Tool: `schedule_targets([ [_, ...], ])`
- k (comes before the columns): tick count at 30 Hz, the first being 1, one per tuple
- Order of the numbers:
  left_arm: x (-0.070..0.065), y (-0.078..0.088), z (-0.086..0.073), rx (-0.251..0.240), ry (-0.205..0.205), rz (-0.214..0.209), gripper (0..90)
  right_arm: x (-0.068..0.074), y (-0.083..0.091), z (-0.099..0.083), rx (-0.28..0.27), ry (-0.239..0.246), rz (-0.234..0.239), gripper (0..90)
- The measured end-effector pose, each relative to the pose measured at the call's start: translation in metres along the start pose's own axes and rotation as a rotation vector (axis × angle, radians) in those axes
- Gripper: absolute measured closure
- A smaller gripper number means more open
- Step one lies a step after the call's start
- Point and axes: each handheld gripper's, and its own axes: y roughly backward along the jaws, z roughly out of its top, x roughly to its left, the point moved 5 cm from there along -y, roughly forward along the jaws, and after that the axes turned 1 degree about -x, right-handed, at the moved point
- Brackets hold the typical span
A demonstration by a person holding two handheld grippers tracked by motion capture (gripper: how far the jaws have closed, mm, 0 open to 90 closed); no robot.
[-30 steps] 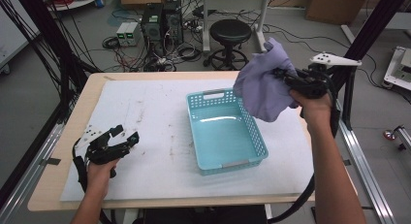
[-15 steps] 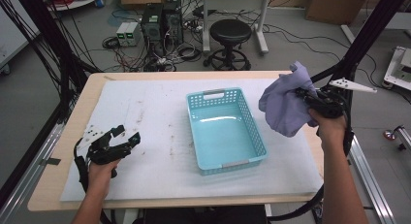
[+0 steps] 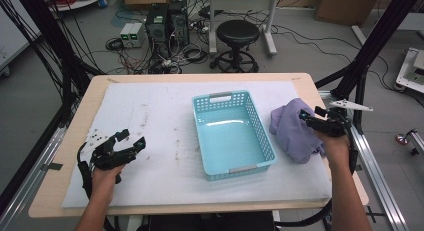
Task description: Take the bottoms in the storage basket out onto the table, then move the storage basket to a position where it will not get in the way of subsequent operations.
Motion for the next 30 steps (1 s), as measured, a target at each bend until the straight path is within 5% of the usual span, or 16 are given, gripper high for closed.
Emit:
schedule_targets([
  [10, -0.003, -0.001, 0.0, 0.0, -0.006, -0.01, 20.0, 0.015, 0.025, -0.019, -0.032, 0.069, 0.042, 26.6],
  [19, -0.002, 0.006, -0.001, -0.003, -0.018, 0.005, 20.0, 0.035, 0.021, -0.039, 0.038, 0.125, 0.1, 24.3],
  [30, -0.003, 0.003, 0.0, -0.005, -0.015, -0.001, 20.0, 0.053, 0.024, -0.041, 0.037, 0.169, 0.137, 21.7],
])
